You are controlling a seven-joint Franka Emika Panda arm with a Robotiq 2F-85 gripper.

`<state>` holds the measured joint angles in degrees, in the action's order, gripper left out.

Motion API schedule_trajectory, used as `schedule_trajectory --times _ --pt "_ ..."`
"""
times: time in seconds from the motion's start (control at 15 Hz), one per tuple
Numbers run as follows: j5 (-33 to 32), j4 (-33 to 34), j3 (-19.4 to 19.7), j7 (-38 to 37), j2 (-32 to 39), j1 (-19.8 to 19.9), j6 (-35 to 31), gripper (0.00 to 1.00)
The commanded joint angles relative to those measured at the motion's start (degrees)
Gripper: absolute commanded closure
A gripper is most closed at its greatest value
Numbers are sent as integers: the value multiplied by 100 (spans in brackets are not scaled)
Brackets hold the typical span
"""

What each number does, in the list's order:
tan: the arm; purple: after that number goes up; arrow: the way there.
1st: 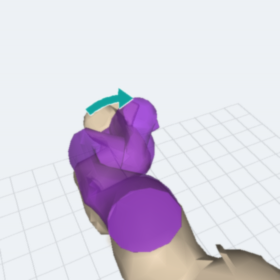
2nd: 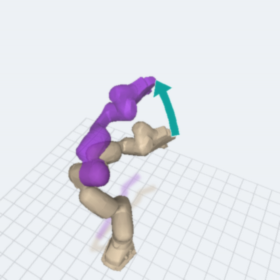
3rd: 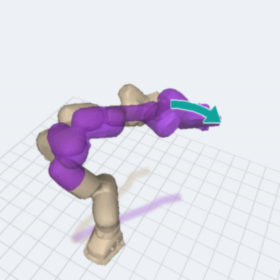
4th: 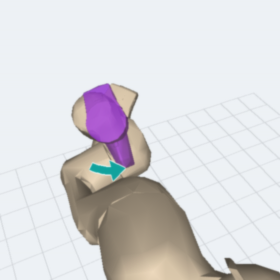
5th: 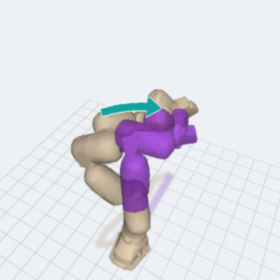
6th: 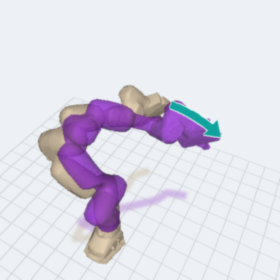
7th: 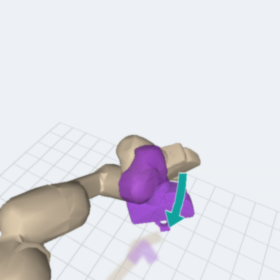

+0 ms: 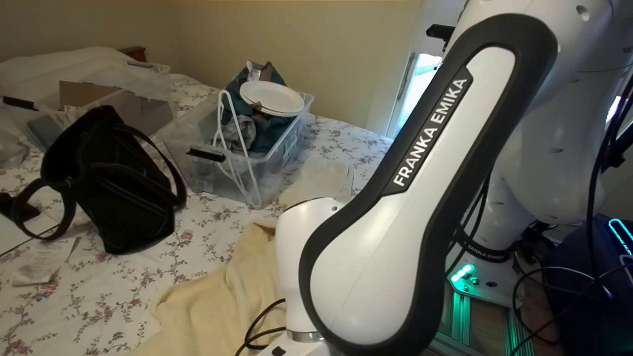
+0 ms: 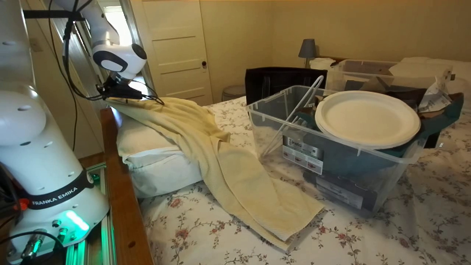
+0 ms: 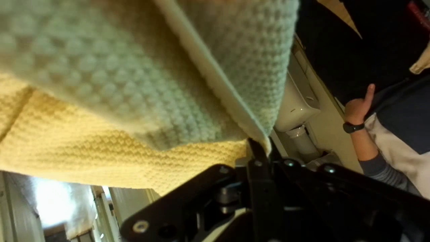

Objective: Unfold the towel.

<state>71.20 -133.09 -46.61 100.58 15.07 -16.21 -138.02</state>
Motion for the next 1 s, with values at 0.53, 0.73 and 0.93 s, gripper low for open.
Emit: schedule_trajectory --times 0.53,0.73,0.93 --pt "754 -1037 504 -1716 -1127 -549 741 99" --pt "617 -1189 601 -2160 -1412 -644 774 72" --pt "418 -1151 701 -2274 -1519 -723 568 57"
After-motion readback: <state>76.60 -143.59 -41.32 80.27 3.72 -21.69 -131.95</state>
